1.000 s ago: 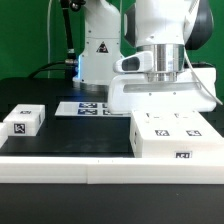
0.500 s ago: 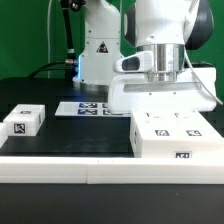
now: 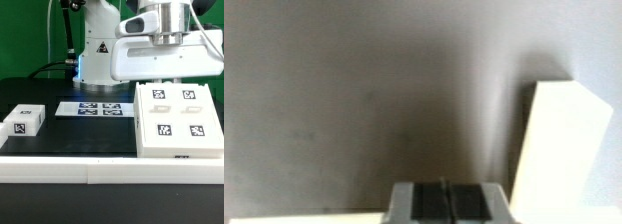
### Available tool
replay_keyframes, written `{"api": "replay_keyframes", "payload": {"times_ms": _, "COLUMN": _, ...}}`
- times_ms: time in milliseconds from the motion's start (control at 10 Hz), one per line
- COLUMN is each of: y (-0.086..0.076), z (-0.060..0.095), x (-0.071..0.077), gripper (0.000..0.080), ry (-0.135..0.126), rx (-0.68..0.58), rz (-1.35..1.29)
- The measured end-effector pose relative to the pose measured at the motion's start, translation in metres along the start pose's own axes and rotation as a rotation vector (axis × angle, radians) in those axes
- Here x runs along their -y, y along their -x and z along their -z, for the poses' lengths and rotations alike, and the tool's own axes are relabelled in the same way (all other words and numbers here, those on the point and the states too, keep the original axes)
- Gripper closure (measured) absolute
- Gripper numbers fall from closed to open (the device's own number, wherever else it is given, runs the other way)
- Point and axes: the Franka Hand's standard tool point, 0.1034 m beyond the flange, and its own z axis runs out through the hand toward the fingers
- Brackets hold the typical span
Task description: Assemble cabinet
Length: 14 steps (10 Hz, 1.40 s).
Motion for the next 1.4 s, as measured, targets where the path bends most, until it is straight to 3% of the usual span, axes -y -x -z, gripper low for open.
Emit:
{"api": "replay_keyframes", "payload": {"times_ms": 500, "y": 0.002, "z": -0.003, "x": 0.0, "gripper": 0.0798, "ry": 0.001, "rx": 0.003, "rz": 0.002}}
{"api": "replay_keyframes", "payload": {"times_ms": 1000, "y": -0.012, "z": 0.028, "x": 0.003, "gripper": 0.0798, "ry": -0.014, "rx": 0.025, "rz": 0.006}}
{"api": "replay_keyframes", "payload": {"times_ms": 1400, "y": -0.01, "z": 0.026, "x": 0.002, "gripper": 0.0798, "ry": -0.012, "rx": 0.025, "rz": 0.007}}
